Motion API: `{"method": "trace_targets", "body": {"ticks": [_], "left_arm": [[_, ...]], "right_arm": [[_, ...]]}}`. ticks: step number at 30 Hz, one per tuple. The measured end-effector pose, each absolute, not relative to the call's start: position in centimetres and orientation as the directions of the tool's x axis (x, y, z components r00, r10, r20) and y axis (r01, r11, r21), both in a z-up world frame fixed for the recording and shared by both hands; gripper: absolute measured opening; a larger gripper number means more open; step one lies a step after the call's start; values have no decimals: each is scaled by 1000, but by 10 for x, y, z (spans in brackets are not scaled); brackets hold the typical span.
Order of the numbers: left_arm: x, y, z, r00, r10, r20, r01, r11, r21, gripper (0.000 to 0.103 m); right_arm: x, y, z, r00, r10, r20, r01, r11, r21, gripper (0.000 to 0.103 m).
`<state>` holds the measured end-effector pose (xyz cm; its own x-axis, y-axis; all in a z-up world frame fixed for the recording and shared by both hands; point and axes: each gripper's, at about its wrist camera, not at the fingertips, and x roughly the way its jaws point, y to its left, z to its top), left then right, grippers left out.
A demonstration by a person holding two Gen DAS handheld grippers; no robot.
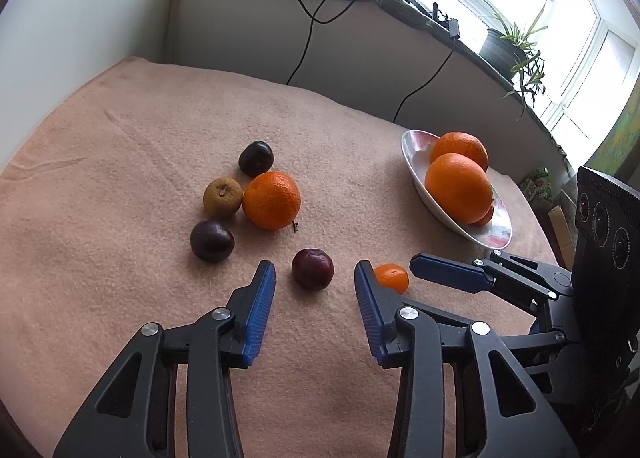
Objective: Organize fruits
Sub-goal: 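Grasp the small kumquat with the right gripper while the left grasps a dark plum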
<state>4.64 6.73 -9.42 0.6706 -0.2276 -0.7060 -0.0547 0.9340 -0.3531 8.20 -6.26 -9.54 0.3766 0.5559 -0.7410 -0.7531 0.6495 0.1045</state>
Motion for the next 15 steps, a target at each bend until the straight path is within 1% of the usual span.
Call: {"method": "trace_targets", "body": {"ticks": [7, 8, 10, 11, 15], "left_arm": [[53, 67, -100, 656, -237, -717, -51, 934, -355, 38], [54, 67, -100, 655, -236, -718, -50, 934, -353, 35], [55, 68, -101, 651, -235, -722, -52, 935, -351, 32], [55, 68, -101, 651, -234, -722, -52, 935, -350, 30], [55, 69, -103, 649, -232, -724, -50, 937, -346, 25]], "right_arm": [[86, -57, -98, 366, 542, -757, -755, 649, 99, 47], [87, -55, -100, 366, 536, -760, -754, 650, 95, 47], [88, -53, -101, 364, 531, -765, -754, 650, 92, 46], [88, -52, -101, 361, 531, -767, -757, 647, 92, 42], [89, -48, -103, 362, 518, -775, -756, 649, 80, 38]]}}
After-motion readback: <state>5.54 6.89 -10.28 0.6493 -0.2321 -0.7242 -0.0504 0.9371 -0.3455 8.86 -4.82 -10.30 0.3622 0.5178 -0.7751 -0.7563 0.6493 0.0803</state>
